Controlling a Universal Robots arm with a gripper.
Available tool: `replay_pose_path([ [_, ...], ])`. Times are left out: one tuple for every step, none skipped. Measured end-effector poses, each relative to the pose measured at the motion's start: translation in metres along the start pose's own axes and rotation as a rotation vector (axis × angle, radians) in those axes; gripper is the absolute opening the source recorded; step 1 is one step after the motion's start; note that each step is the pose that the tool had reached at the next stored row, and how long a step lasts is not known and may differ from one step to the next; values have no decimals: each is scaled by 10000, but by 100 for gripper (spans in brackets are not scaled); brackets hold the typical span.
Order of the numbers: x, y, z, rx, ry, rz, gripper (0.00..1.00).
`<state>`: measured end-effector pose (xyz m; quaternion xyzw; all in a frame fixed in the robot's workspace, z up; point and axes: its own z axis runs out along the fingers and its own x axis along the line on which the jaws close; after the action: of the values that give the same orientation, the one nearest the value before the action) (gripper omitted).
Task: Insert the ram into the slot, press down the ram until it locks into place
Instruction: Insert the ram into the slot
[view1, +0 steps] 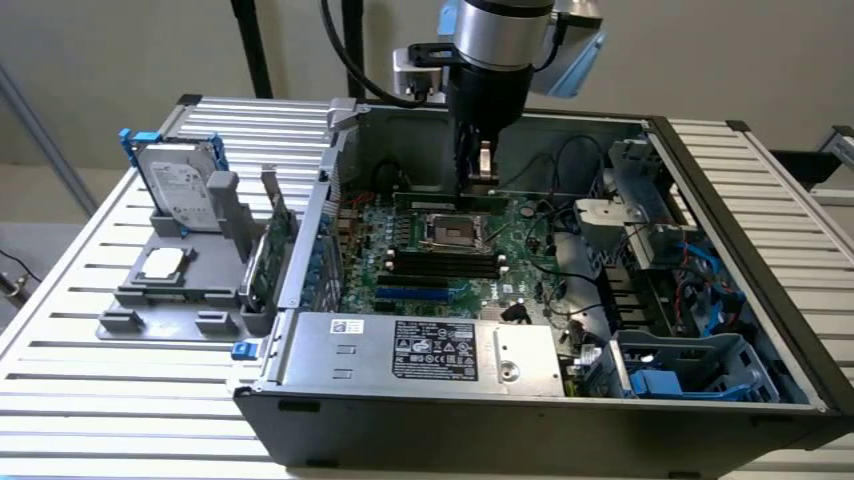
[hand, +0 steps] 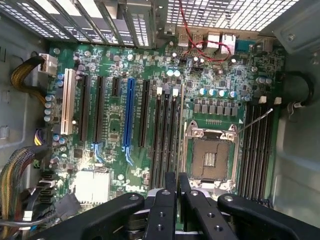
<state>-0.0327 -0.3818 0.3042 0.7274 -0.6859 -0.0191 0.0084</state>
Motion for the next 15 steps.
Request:
replay_pose_path([
  [6,-1,18,0,0,0,13],
  [13,-1,36,0,0,-1,13],
  [22,-1,54,0,0,-1,13],
  [32,-1,72,0,0,0,13],
  [41,-1,90,1,0,1,13],
  [51,-1,108,0,0,3,13],
  [61,-1,126,0,1,6,13],
  [70,-2,145,0,-1,10,13],
  [80,-2,163,1,-1,14,13],
  [90,-2,181,1,-1,20,13],
  [99,-2,198,0,-1,28,13],
  [108,-2,216,0,0,38,13],
  [117,-2,235,1,-2,52,13],
  [124,-3,253,2,-3,71,13],
  [130,-3,270,2,-4,91,13],
])
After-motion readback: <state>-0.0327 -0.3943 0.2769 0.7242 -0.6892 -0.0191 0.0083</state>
